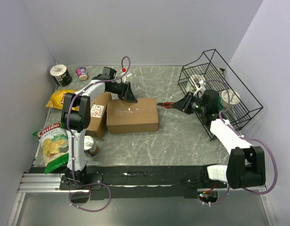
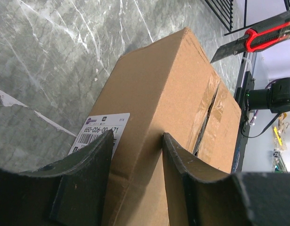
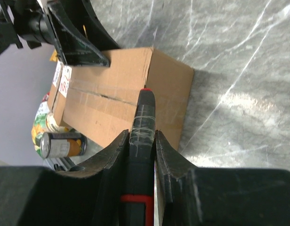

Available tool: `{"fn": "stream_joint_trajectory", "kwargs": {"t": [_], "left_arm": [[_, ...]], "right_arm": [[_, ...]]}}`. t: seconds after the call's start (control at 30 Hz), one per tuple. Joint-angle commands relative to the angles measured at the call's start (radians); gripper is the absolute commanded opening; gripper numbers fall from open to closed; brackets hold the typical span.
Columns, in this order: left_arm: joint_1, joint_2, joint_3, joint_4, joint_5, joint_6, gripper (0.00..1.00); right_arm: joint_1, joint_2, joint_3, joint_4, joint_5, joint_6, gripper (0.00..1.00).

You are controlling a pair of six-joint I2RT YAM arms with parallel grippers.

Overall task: Unpack the express box
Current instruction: Cut the express box at the center of the board.

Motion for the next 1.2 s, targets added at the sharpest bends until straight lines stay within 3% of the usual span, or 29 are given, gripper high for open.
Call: {"fn": "stream_joint_trajectory", "kwargs": {"t": [0.0, 0.23, 1.03, 1.17], "left_arm": [[0.006, 0.056, -0.021, -0.024, -0.221, 0.015, 0.31], [0.007, 0.066, -0.021, -0.024, -0.238, 0.010, 0.01], [0.018, 0.079, 0.004, -0.024, -0.312, 0.000, 0.01], [0.018, 0.074, -0.003, -0.029, -0.287, 0.003, 0.01]], "right_arm": [[0.031, -0.034, 0.036, -0.103, -0.035, -0.063, 0.00], [0.056, -0.069, 0.039, -0.189, -0.032, -0.081, 0.00], [0.059, -0.125, 0.062, -0.296, -0.008, -0.115, 0.00], [-0.019, -0.103, 0.068, -0.205, 0.032, -0.033, 0.00]]}}
